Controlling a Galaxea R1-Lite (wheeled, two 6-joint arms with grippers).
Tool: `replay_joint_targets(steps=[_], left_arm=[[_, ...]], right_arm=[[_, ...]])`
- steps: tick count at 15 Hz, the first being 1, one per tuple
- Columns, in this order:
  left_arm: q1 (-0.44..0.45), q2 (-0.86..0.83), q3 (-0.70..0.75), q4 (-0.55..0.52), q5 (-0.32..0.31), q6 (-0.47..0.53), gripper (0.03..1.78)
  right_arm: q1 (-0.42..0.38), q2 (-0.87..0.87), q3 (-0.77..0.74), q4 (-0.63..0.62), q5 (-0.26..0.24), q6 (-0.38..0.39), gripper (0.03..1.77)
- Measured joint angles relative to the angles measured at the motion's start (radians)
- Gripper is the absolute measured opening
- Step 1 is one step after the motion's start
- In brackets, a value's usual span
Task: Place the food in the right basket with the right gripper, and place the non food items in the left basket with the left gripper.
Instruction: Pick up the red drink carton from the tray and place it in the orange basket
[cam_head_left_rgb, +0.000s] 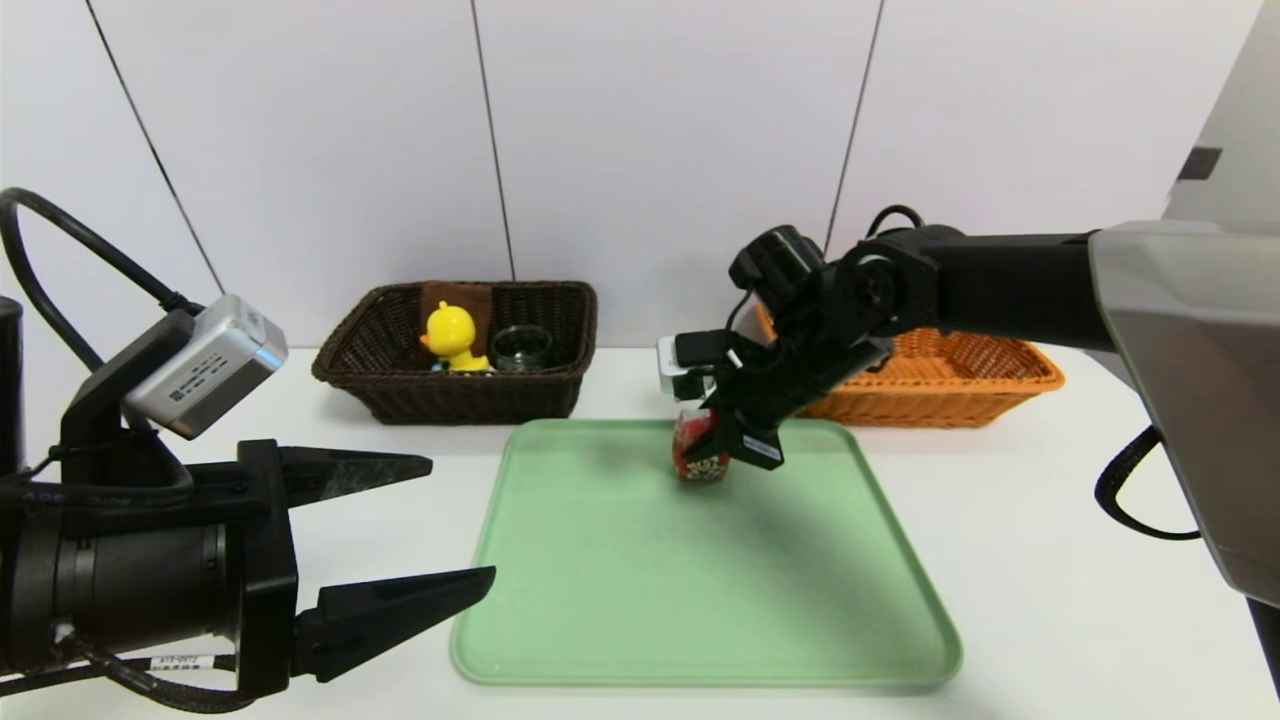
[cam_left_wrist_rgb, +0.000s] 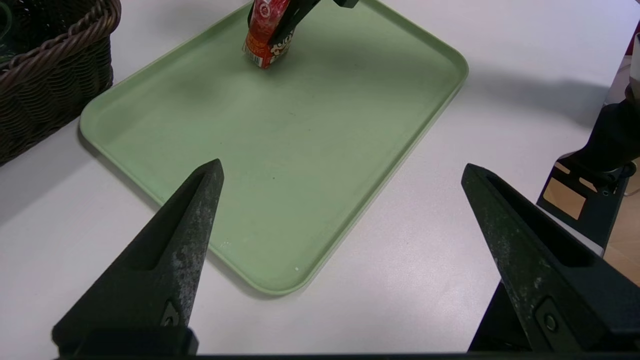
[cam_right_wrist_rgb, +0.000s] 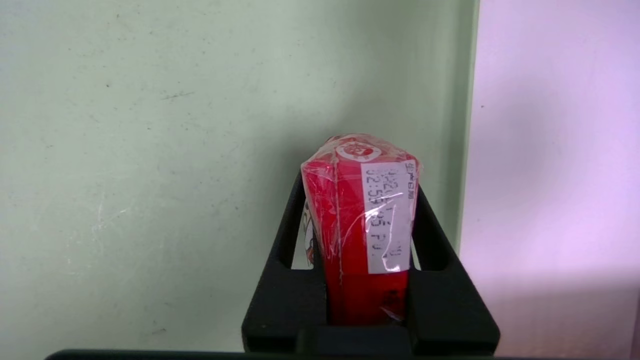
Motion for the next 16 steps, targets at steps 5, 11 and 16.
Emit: replay_joint_targets(steps=[5,11,16], left_arm=[[0.001,-0.006,-0.001,0.0,0.0,-0.005,1.69],[0.022,-0.017,-0.003,-0.001,0.001,-0.04,1.69],[0.027,-0.02,-0.006,-0.001,-0.001,-0.048,1.69]], right_arm=[[-0.006,-0.025,0.0,-0.004,0.036,0.027,0.38],[-0.037,-0.139,0.0,-0.027,0.084,0.178,0.38],[-0.135,-0.243,0.001,-0.095,0.079,0.359,0.38]])
